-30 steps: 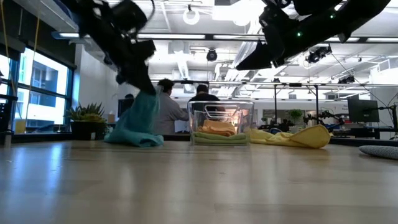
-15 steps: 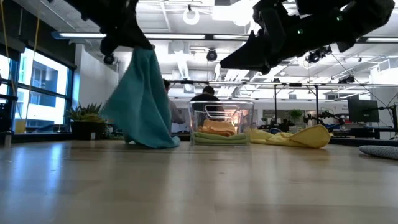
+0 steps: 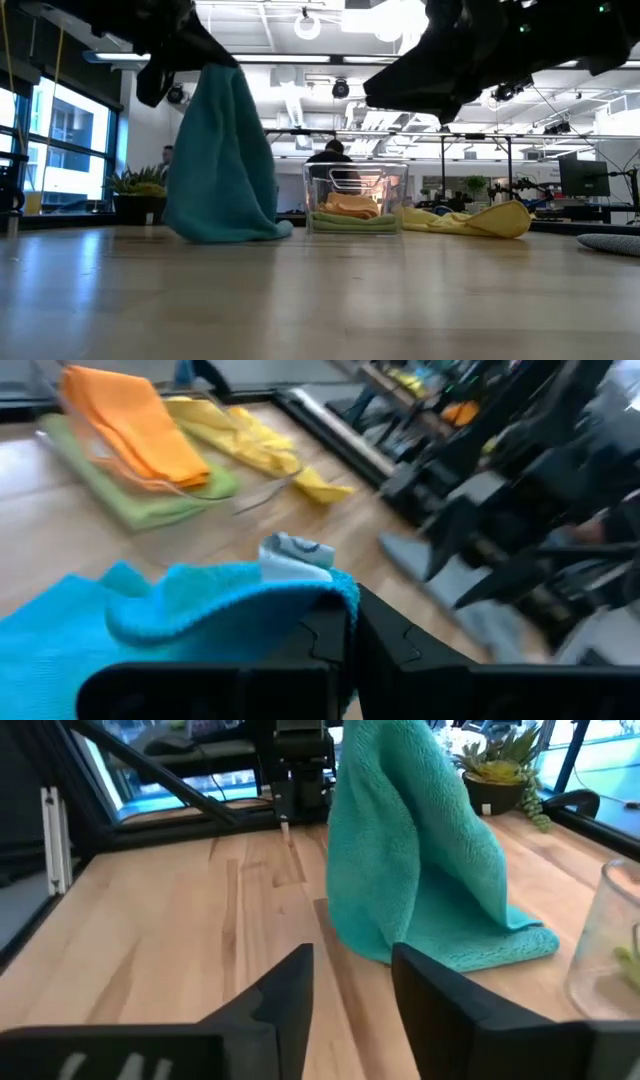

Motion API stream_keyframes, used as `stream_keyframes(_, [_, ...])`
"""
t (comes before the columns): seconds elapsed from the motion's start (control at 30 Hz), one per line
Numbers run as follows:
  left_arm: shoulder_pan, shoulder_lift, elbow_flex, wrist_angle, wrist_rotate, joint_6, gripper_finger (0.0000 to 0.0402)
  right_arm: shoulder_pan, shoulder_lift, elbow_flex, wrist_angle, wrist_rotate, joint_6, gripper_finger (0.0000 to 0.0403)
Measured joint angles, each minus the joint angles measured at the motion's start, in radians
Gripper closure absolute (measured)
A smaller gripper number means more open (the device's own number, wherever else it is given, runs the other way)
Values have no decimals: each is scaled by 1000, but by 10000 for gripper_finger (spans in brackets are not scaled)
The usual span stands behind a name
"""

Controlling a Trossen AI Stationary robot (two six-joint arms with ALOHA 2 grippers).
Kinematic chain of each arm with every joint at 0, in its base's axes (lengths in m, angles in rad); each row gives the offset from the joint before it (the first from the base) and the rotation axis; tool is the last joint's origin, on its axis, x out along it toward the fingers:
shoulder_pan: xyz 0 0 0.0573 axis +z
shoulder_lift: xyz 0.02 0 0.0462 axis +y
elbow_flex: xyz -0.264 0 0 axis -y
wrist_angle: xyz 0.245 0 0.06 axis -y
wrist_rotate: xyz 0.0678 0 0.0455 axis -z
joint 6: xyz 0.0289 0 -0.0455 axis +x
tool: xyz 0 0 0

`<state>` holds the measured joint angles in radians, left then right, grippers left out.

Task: Fold microfiber towels
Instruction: Fold the blue microfiber cloth

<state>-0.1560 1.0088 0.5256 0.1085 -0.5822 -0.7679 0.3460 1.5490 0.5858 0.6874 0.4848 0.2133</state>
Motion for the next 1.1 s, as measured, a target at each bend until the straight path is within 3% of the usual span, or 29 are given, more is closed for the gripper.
stream_keyframes(0.27, [-122, 46, -65, 151, -107, -65, 402, 53, 155, 78, 58, 46, 24, 245])
stream_keyframes(0.47, [-265, 174, -64, 313, -294, -92, 401, 54, 254, 169, 57, 47, 22, 244])
stream_keyframes(0.7, [-297, 210, -44, 539, -543, 136, 401, 60, 296, 268, 32, 151, -24, 244])
stream_keyframes(0.87, [-256, 209, -22, 708, -535, 300, 401, 61, 296, 360, -65, 168, -40, 235])
stream_keyframes(1.1, [-191, 209, -17, 710, -442, 282, 401, 59, 317, 469, -253, 212, -77, 180])
